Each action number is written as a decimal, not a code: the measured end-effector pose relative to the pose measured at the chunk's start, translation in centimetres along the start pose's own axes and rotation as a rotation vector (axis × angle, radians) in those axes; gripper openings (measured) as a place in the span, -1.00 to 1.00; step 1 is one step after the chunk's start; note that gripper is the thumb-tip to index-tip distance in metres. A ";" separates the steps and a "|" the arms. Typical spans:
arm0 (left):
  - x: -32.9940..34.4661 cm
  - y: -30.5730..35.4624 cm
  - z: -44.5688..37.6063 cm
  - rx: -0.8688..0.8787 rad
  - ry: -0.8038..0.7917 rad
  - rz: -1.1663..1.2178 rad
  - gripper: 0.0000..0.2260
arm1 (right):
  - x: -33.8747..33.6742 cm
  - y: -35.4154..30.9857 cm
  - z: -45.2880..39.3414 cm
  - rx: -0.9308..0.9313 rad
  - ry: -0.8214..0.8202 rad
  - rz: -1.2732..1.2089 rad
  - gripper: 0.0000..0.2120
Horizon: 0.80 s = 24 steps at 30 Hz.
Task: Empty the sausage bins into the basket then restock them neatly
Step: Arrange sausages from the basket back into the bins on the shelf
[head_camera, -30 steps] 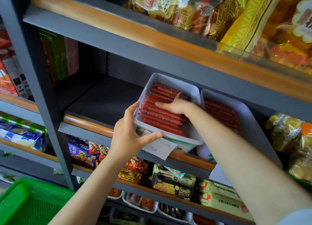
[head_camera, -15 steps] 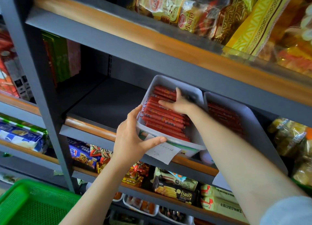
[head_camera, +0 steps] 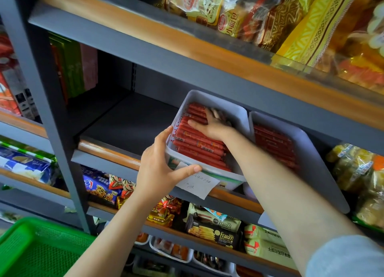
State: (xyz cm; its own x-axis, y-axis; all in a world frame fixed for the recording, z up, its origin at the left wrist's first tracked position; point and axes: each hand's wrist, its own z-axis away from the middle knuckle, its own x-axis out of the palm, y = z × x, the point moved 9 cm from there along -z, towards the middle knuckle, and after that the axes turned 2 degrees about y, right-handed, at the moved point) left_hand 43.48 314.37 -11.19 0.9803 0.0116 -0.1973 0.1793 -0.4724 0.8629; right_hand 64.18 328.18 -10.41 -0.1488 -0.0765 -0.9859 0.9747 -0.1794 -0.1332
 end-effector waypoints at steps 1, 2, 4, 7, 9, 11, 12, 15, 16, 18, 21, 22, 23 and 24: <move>0.0 -0.1 0.0 -0.003 -0.004 -0.005 -0.05 | 0.1 -0.1 -0.3 -0.016 -0.005 0.003 0.21; 0.0 -0.2 0.0 -0.007 -0.006 -0.014 -0.06 | 0.1 0.0 -0.5 -0.011 -0.004 -0.008 0.24; 0.0 -0.3 -0.1 -0.018 -0.006 -0.029 -0.06 | -0.3 0.4 -1.0 0.008 -0.001 -0.048 0.30; 0.1 -0.4 0.0 -0.017 -0.011 -0.039 -0.08 | -0.6 0.2 -1.6 0.004 -0.018 -0.051 0.31; 0.1 -0.6 0.0 -0.022 -0.006 -0.052 -0.08 | -0.4 0.0 -1.7 -0.011 0.003 -0.027 0.27; 0.2 -0.9 0.0 -0.032 0.000 -0.067 -0.06 | -0.1 0.0 -1.5 -0.016 0.028 -0.012 0.18; 0.2 -1.0 0.0 -0.037 -0.001 -0.066 -0.06 | -0.2 0.0 -1.3 -0.017 0.039 0.002 0.14; 0.3 -1.3 0.1 -0.050 -0.006 -0.066 -0.05 | -1.0 -0.5 -1.2 -0.037 0.148 0.049 0.12; 0.4 -1.3 0.1 -0.051 -0.010 -0.065 -0.05 | -1.1 -0.6 -1.2 -0.036 0.176 0.027 0.15; 0.4 -1.3 0.1 -0.052 -0.013 -0.062 -0.05 | -0.8 -0.2 -1.3 -0.010 0.169 -0.015 0.21; 0.4 -1.3 0.1 -0.058 -0.012 -0.077 -0.04 | -0.4 0.0 -1.4 0.006 0.113 0.018 0.24; 0.4 -1.3 0.1 -0.058 -0.011 -0.082 -0.04 | -0.5 -0.1 -1.4 0.005 0.115 0.016 0.24; 0.4 -1.2 0.1 -0.056 -0.010 -0.087 -0.04 | -0.6 -0.1 -1.5 0.005 0.122 0.004 0.24; 0.4 -1.2 0.1 -0.053 -0.009 -0.089 -0.05 | -0.7 -0.1 -1.6 0.007 0.134 -0.018 0.24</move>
State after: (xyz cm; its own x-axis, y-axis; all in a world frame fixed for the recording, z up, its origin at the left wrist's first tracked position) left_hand 43.62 314.79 -12.32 0.9597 0.0432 -0.2778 0.2695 -0.4227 0.8653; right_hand 64.46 329.79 -9.84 -0.1423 0.0588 -0.9881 0.9709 -0.1859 -0.1508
